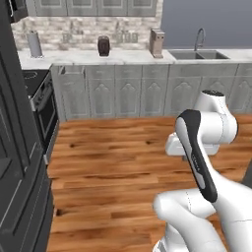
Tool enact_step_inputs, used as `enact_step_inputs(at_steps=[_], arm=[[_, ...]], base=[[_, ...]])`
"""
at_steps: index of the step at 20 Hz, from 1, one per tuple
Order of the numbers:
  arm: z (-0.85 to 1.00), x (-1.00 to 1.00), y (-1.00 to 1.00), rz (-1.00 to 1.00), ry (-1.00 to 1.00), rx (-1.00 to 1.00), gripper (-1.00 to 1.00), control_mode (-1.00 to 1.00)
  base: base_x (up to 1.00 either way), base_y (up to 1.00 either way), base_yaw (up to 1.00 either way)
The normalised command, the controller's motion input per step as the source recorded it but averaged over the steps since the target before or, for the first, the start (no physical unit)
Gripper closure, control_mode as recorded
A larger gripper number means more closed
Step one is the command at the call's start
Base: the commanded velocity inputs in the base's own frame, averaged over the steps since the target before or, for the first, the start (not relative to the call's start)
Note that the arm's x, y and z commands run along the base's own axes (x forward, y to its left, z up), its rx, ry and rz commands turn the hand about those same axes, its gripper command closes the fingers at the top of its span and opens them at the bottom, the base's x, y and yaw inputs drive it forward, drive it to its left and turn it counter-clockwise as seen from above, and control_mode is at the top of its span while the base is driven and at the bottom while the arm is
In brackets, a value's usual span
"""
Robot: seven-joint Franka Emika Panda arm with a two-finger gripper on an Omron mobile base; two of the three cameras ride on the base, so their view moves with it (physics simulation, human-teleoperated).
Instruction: Pick up the metallic utensils from the counter and place them in the open drawer. Make sure not to pick up any wooden utensils.
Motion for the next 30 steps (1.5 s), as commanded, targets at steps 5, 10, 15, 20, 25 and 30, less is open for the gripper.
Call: enact_step_inputs(at_steps=[5, 10, 15, 20, 25, 30], arm=[[0.0, 0.0, 0.0, 0.0, 0.0, 0.0, 1.0, 1.0], [0.0, 0.0, 0.0, 0.0, 0.0, 0.0, 1.0, 1.0], [0.0, 0.0, 0.0, 0.0, 0.0, 0.0, 1.0, 1.0], [0.0, 0.0, 0.0, 0.0, 0.0, 0.0, 1.0, 1.0], [0.0, 0.0, 0.0, 0.0, 0.0, 0.0, 1.0, 1.0], [0.0, 0.0, 0.0, 0.0, 0.0, 0.0, 1.0, 1.0]], base=[[1.0, -0.04, -0.01], [1.0, 0.0, 0.0], [1.0, -0.13, 0.12], [1.0, -0.05, 0.16], [1.0, -0.01, 0.28], [0.95, -0.38, 0.56]])
